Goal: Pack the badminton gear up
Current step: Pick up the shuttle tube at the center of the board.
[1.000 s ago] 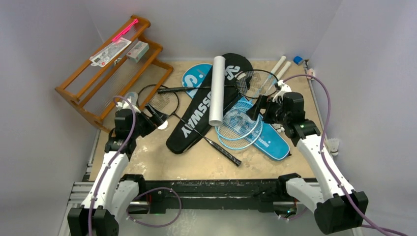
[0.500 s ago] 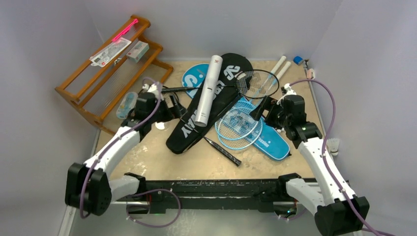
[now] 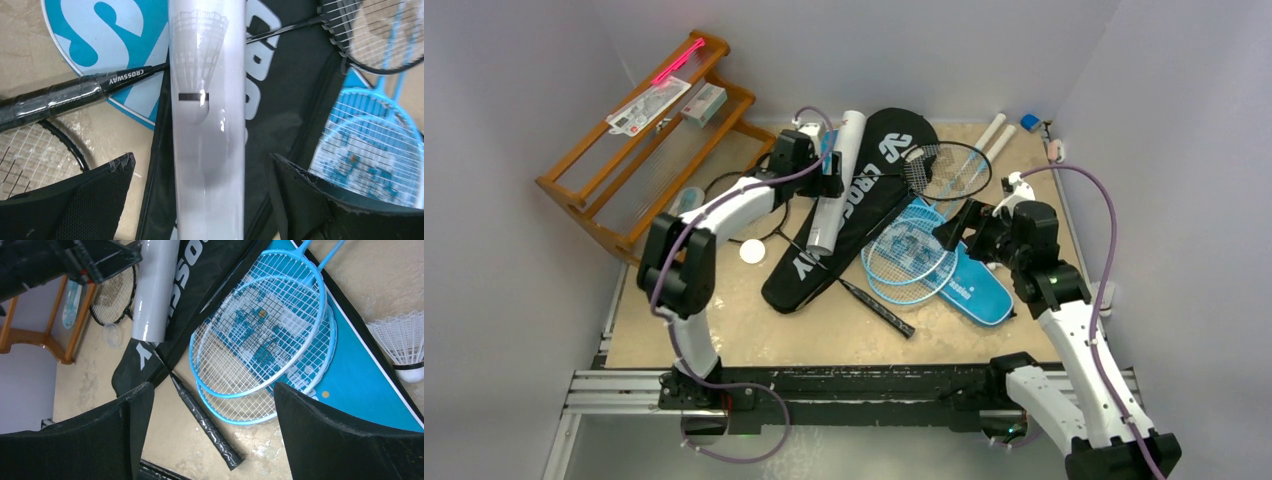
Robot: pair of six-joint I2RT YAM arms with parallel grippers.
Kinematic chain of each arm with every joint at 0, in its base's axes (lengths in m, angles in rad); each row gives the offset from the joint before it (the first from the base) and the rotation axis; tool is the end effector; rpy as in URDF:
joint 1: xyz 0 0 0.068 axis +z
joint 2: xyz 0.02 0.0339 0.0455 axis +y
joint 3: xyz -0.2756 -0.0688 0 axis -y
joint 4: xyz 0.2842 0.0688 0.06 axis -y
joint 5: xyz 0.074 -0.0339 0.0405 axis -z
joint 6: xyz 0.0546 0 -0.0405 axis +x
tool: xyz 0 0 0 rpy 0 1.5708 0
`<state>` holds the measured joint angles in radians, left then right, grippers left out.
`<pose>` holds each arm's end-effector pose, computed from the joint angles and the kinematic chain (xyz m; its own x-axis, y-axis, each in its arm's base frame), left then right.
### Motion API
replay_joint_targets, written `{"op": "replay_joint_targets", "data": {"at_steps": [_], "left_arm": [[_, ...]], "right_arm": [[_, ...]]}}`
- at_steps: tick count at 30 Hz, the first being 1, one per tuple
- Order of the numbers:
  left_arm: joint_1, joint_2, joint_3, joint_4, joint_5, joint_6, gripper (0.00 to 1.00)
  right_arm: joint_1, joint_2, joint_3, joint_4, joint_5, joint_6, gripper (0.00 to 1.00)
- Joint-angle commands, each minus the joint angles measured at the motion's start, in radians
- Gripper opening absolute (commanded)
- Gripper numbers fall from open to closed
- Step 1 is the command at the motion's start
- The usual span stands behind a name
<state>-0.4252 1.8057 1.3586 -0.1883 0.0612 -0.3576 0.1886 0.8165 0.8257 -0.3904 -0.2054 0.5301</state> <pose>0.4266 -0.1968 0.2365 -0.6663 -0.0818 -0.7412 0.2384 0.9184 -0.3157 0.2270 0.0547 0.3295 -0.5021 0.4081 -0.7625 -0.1340 0.8343 0.5348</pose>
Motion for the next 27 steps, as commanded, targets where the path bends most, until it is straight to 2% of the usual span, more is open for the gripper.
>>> {"op": "replay_joint_targets", "data": {"at_steps": [1, 6, 9, 11, 15, 18, 22, 27], "left_arm": [[-0.016, 0.117, 0.148, -0.089, -0.056, 0.069, 0.99], [-0.031, 0.228, 0.261, -0.133, -0.060, 0.091, 0.98], [-0.036, 0.287, 0.322, -0.170, -0.086, 0.102, 0.92], [-0.042, 0.320, 0.354, -0.187, -0.102, 0.109, 0.87], [-0.049, 0.333, 0.383, -0.203, -0.123, 0.122, 0.67], [-0.050, 0.305, 0.370, -0.200, -0.129, 0.132, 0.49], [-0.050, 0.200, 0.310, -0.188, -0.132, 0.129, 0.42], [-0.050, -0.030, 0.147, -0.110, -0.112, 0.088, 0.41]], "right_arm": [[-0.003, -0.002, 0.000, 0.008, -0.026, -0.034, 0.90], [-0.002, 0.002, 0.012, -0.001, -0.022, -0.044, 0.90], [-0.003, -0.003, 0.015, -0.006, -0.008, -0.045, 0.91], [-0.003, -0.004, 0.013, -0.009, 0.007, -0.044, 0.91], [-0.003, 0.010, 0.023, -0.019, 0.009, -0.044, 0.91], [-0.003, 0.020, 0.029, -0.019, -0.021, -0.047, 0.91], [-0.003, 0.032, 0.022, -0.005, -0.078, -0.055, 0.91], [0.001, 0.145, 0.050, -0.022, -0.190, -0.107, 0.92]]}}
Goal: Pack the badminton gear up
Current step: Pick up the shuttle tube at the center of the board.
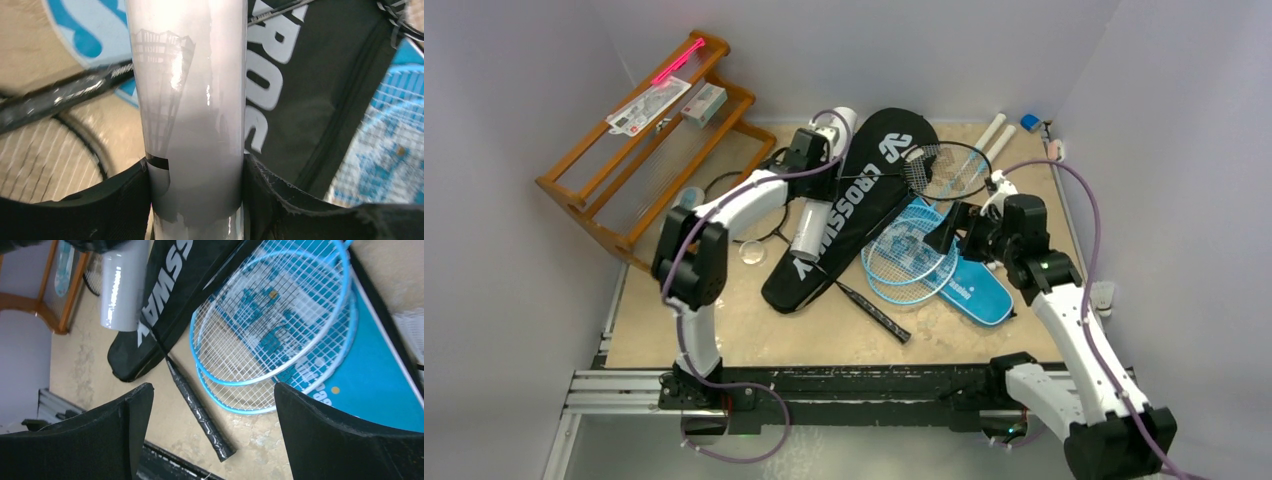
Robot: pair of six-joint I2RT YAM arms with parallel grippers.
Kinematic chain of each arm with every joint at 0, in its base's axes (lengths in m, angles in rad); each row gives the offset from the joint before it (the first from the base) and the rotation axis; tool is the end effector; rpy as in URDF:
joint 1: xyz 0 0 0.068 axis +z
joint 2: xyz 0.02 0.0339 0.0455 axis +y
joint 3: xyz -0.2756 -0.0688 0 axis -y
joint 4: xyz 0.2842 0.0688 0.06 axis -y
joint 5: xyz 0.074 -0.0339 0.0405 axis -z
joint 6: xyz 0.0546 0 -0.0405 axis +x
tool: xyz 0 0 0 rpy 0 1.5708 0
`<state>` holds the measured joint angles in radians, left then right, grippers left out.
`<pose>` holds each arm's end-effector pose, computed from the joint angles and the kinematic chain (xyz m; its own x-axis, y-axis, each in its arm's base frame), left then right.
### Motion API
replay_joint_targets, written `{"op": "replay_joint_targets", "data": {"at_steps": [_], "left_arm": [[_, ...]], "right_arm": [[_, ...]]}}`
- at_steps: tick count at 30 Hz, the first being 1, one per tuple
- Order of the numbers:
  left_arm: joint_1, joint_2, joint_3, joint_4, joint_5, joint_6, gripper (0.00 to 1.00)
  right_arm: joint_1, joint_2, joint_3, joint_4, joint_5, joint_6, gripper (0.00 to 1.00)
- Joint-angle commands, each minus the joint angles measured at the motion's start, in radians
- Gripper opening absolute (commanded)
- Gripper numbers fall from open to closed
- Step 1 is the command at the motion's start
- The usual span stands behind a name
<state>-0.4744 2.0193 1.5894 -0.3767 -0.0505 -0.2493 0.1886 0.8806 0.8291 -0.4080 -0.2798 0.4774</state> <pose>0.4565 -0.2313 0.2051 -0.7273 0.0965 -0.6796 0.2536 0.9578 -0.1354 0.2376 0.0607 0.3152 -0.5814 0.3386 -0.7398 -0.1758 0.8355 0.5206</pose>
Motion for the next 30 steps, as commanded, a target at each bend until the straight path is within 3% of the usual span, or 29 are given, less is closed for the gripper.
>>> {"op": "replay_joint_targets", "data": {"at_steps": [1, 8, 14, 18, 26, 30], "left_arm": [[-0.001, -0.288, -0.120, 0.088, -0.001, -0.029, 0.41], [-0.001, -0.576, -0.354, 0.081, -0.021, -0.128, 0.41], [-0.001, -0.727, -0.509, 0.110, 0.145, -0.161, 0.44], [-0.006, -0.792, -0.653, 0.265, 0.355, -0.204, 0.44], [-0.015, -0.901, -0.869, 0.621, 0.595, -0.260, 0.45], [-0.027, -0.906, -0.872, 0.632, 0.615, -0.217, 0.46]], "right_arm": [[0.006, 0.097, 0.041, 0.009, -0.149, -0.055, 0.91], [0.098, 0.113, -0.017, 0.145, -0.164, -0.009, 0.88], [0.131, 0.144, -0.031, 0.218, -0.205, -0.003, 0.88], [0.131, 0.140, -0.018, 0.229, -0.210, -0.030, 0.89], [0.132, 0.098, 0.021, 0.260, -0.255, -0.019, 0.92], [0.131, 0.054, 0.024, 0.260, -0.180, -0.011, 0.93]]}}
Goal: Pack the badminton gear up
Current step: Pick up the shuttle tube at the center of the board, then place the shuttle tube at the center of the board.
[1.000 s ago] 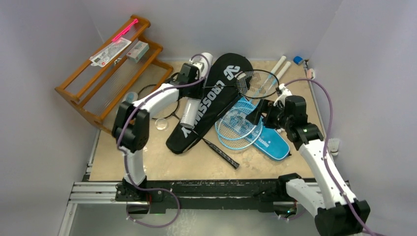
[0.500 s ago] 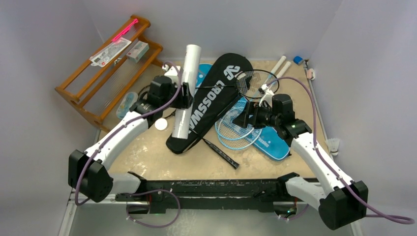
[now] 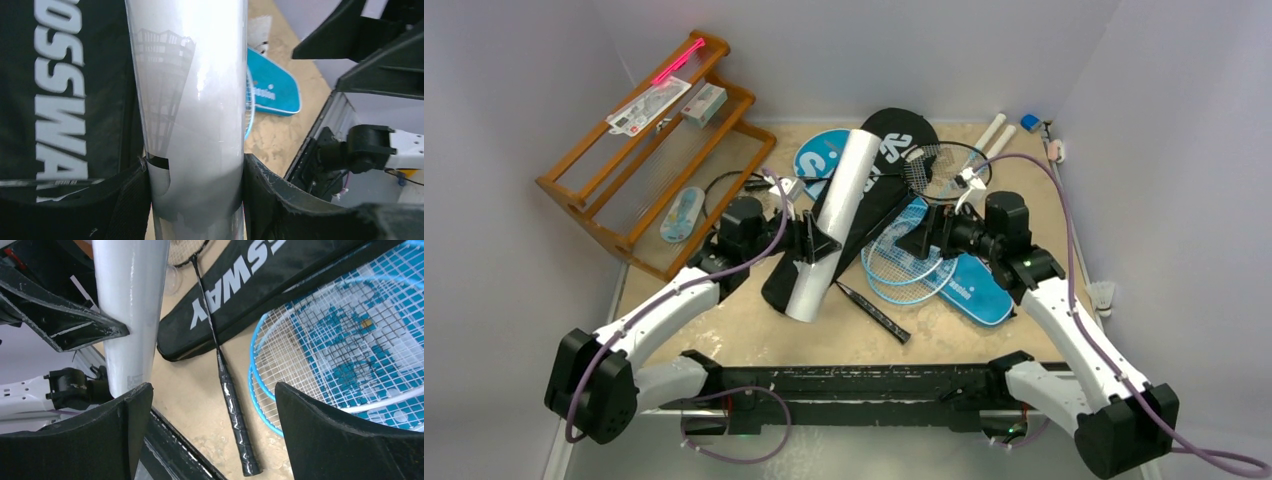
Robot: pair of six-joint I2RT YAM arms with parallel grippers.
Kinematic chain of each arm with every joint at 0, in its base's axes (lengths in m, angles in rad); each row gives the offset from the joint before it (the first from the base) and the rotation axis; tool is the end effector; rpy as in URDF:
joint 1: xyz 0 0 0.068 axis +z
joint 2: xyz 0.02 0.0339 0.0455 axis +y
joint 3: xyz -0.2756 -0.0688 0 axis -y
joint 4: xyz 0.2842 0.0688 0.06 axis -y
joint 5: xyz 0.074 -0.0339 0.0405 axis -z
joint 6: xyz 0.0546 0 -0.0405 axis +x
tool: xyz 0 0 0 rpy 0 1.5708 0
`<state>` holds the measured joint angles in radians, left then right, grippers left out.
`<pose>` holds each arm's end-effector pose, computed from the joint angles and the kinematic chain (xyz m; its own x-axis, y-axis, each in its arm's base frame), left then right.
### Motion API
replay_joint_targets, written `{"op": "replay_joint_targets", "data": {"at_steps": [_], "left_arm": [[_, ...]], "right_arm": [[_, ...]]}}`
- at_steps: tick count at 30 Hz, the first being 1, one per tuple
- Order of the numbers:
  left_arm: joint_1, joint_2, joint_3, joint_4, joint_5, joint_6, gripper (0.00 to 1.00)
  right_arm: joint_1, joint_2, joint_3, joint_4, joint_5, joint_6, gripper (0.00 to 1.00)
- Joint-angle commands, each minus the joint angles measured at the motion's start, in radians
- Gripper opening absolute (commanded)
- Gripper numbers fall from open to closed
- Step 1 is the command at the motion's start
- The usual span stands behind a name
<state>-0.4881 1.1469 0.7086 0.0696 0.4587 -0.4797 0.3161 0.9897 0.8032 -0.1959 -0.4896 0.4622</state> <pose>0.2573 -0.1640 0.2541 -0.6448 -0.1262 -0.7539 0.5497 0.6087 -0.5721 0.2510 0.1091 0.3045 -0.6247 0.2097 -0.7522 -0.4586 0.6811 0.5708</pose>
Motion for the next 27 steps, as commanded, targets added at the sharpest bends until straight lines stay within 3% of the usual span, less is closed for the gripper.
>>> {"op": "replay_joint_targets", "data": {"at_steps": [1, 3, 6, 10, 13, 16, 21, 27], "left_arm": [[-0.014, -0.022, 0.009, 0.199, 0.117, 0.025, 0.46], [-0.021, 0.001, 0.006, 0.214, 0.106, 0.052, 0.46], [-0.055, 0.035, 0.039, 0.160, -0.027, 0.144, 0.46], [-0.126, 0.114, 0.188, -0.101, -0.267, 0.428, 0.48], [-0.141, 0.180, 0.282, -0.241, -0.338, 0.620, 0.49], [-0.143, 0.205, 0.278, -0.210, -0.302, 0.749, 0.51], [-0.142, 0.229, 0.228, -0.181, -0.109, 1.076, 0.53], [-0.142, 0.354, 0.302, -0.330, 0.063, 1.275, 0.54]], "right_arm": [[0.004, -0.062, 0.053, 0.041, 0.028, 0.011, 0.94], [0.005, -0.071, 0.071, 0.013, 0.036, 0.037, 0.94], [0.003, -0.077, 0.111, -0.019, 0.117, 0.038, 0.95], [0.004, -0.099, 0.120, -0.080, 0.145, 0.057, 0.95], [0.004, -0.127, 0.121, -0.118, 0.168, 0.057, 0.95], [0.004, -0.161, 0.117, -0.153, 0.187, 0.054, 0.95], [0.003, -0.203, 0.115, -0.211, 0.223, 0.047, 0.95], [0.003, -0.242, 0.116, -0.251, 0.240, 0.043, 0.95]]}}
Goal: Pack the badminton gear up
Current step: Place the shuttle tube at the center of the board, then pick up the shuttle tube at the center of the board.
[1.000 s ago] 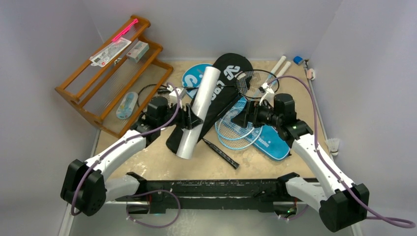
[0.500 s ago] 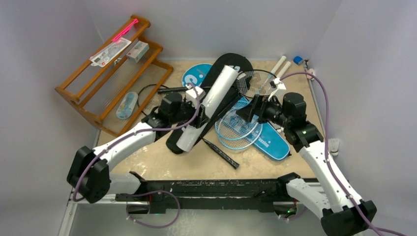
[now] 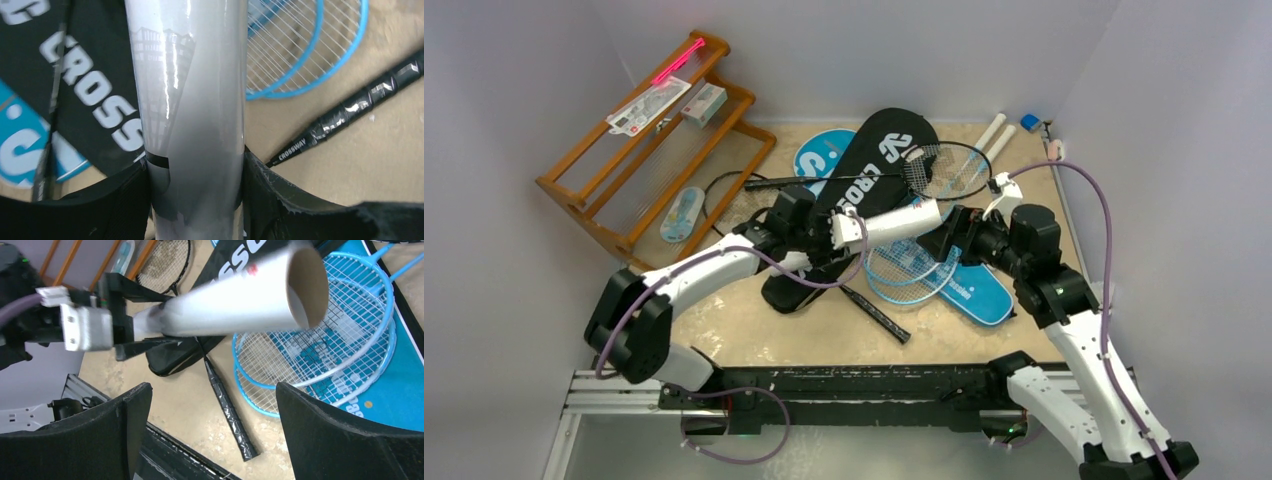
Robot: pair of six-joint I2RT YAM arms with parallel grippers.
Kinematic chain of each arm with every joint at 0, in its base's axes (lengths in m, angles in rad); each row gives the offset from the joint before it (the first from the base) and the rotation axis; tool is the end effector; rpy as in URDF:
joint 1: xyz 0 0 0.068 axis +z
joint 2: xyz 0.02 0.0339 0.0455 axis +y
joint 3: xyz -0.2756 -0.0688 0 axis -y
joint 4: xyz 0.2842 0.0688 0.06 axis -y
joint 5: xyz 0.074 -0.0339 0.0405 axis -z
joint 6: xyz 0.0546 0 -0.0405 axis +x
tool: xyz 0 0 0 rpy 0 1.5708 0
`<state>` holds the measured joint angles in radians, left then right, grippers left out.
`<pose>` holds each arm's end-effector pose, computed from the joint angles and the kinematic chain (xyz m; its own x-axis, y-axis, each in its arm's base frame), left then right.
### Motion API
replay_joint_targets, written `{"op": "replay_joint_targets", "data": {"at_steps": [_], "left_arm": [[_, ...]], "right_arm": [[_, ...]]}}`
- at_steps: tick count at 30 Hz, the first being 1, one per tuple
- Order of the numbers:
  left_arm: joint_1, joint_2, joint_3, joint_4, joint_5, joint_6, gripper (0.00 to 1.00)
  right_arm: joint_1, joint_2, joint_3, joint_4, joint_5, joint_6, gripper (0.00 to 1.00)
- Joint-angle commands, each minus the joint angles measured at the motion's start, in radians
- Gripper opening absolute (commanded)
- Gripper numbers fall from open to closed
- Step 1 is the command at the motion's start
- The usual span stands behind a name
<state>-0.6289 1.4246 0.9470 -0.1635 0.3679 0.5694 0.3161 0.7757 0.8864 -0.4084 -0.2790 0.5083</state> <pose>0.2795 -0.2276 0.2341 0.0142 0.6117 -0.7910 0.9194 0.3030 0.2509 0.2044 0.0827 0.3604 -0.5108 0.3252 -0.7958 -0.3440 0.7711 0.5359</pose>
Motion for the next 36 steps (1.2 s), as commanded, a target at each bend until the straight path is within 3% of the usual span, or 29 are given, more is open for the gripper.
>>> {"op": "replay_joint_targets", "data": {"at_steps": [1, 3, 4, 10, 16, 19, 22, 29, 34, 36], "left_arm": [[-0.003, 0.101, 0.086, -0.126, 0.161, 0.235, 0.70], [-0.002, 0.152, 0.136, -0.149, 0.140, 0.174, 0.85], [-0.002, 0.174, 0.166, -0.173, 0.144, 0.152, 0.87], [-0.019, 0.202, 0.224, -0.227, 0.169, 0.097, 0.92], [-0.038, 0.273, 0.256, -0.177, 0.146, 0.113, 0.94], [-0.040, 0.352, 0.309, -0.076, -0.032, 0.088, 0.94], [-0.039, 0.398, 0.383, -0.003, -0.225, -0.029, 0.95], [-0.040, 0.349, 0.412, 0.015, -0.266, -0.272, 0.96], [-0.028, 0.355, 0.421, 0.065, -0.528, -0.383, 0.98], [-0.005, 0.397, 0.498, -0.017, -0.525, -0.391, 0.98]], "right_arm": [[0.003, -0.033, 0.033, -0.041, 0.029, -0.005, 0.95], [0.004, -0.038, 0.035, -0.047, 0.030, -0.009, 0.95], [0.003, -0.041, 0.036, -0.051, 0.032, -0.014, 0.95], [0.004, -0.040, 0.033, -0.053, 0.044, -0.022, 0.95], [0.004, -0.022, 0.026, -0.036, 0.034, -0.020, 0.95], [0.003, -0.019, 0.033, -0.036, 0.024, -0.017, 0.95], [0.004, -0.029, 0.039, -0.047, 0.033, -0.020, 0.95], [0.004, -0.056, 0.031, -0.068, 0.090, -0.036, 0.94], [0.003, -0.080, 0.029, -0.052, 0.114, -0.033, 0.94], [0.004, -0.082, 0.029, -0.045, 0.113, -0.034, 0.94]]}}
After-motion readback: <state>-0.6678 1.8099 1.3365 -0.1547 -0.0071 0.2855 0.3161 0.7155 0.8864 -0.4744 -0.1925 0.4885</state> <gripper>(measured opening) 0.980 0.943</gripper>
